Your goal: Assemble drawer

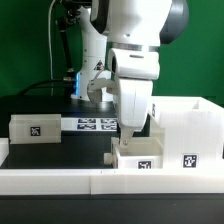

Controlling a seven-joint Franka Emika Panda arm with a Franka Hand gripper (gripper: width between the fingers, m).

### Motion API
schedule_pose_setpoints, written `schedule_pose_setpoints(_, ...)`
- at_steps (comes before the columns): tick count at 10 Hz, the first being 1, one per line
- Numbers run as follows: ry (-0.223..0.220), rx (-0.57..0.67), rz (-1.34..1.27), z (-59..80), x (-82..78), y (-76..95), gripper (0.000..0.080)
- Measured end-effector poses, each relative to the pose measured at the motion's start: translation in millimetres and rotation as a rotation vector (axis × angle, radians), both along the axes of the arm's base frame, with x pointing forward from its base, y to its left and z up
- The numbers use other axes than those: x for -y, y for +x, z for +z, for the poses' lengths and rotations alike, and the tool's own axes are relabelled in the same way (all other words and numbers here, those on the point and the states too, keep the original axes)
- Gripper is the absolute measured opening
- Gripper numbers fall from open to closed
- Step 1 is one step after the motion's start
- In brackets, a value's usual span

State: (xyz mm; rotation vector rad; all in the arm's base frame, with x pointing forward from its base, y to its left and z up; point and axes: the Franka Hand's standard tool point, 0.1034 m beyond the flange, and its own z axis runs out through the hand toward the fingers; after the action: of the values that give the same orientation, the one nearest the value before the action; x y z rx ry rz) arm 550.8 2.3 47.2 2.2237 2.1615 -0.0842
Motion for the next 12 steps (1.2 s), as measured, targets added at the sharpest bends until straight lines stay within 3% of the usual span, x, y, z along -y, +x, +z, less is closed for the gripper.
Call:
schedule_pose_setpoints(2,-0.011,-0.032,0.021,12.2,23.2,2.8,0.0646)
schedule_pose_setpoints(4,-0.015,-0.082,0.048,5.9,48.8,17.4,0.0648)
schedule_pose_setpoints(7,-0.015,-0.083,0.051,2.6,55.7,21.8,0.0648)
schedule_pose_setpoints(8,0.009,-0.092,0.077,-0.8,55.8,21.1,0.0648)
schedule_pose_setpoints(9,0.076,-0.11,0.078,-7.8,58.4,21.5,0.0648)
schedule_pose_setpoints(12,0.181,-0.106,0.043,-12.5,55.5,36.6,0.0648)
